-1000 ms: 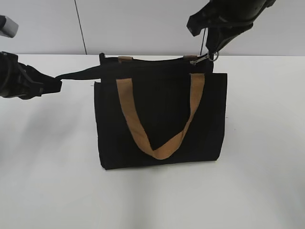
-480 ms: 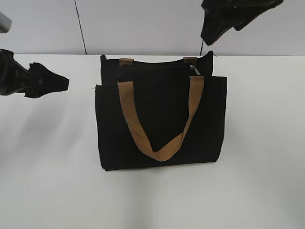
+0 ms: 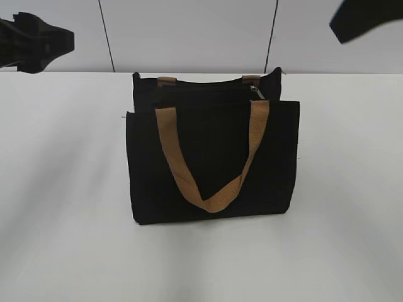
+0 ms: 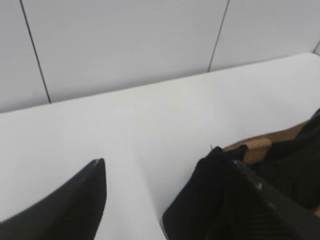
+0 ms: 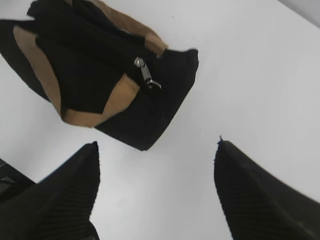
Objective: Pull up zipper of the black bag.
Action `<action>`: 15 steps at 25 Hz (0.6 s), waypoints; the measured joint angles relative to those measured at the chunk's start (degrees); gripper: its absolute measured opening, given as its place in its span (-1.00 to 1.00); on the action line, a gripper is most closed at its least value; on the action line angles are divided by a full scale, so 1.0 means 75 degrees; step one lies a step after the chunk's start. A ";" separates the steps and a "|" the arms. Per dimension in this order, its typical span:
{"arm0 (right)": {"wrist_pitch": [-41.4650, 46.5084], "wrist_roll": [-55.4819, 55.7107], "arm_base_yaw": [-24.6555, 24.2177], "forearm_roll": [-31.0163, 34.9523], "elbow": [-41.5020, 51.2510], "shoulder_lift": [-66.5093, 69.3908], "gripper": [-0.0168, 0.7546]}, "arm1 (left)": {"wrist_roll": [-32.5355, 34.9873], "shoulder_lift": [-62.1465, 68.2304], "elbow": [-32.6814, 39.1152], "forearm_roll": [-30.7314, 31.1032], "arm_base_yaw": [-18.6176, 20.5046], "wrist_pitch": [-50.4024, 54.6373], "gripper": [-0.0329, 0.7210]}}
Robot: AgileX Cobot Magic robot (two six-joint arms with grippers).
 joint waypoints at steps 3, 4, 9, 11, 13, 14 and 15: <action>-0.0337 -0.0006 0.0000 0.0000 0.1292 -0.0906 0.45 | 0.0380 0.0126 0.0276 -0.0007 -0.0257 0.1138 0.49; -0.0416 -0.0006 0.0000 -0.0007 0.1697 -0.1209 0.45 | 0.0547 0.0240 0.0397 -0.0060 -0.0271 0.1448 0.49; -0.0636 -0.0006 0.0000 -0.0007 0.2983 -0.2208 0.45 | 0.1871 0.0786 0.0846 -0.0558 -0.0278 0.2124 0.49; -0.0627 0.0003 0.0000 -0.0007 0.3224 -0.2377 0.45 | 0.3162 0.0926 0.0846 -0.1558 -0.0293 0.2537 0.49; -0.0616 0.0033 0.0000 -0.0007 0.3366 -0.2454 0.45 | 0.4581 0.1097 0.0846 -0.2854 -0.0293 0.3222 0.49; -0.0616 0.0035 0.0000 -0.0007 0.3382 -0.2470 0.45 | 0.5284 0.1127 0.0846 -0.3545 -0.0293 0.3629 0.49; -0.0616 0.0042 0.0000 -0.0007 0.3391 -0.2486 0.45 | 0.5784 0.1114 0.0828 -0.4134 -0.0285 0.3846 0.49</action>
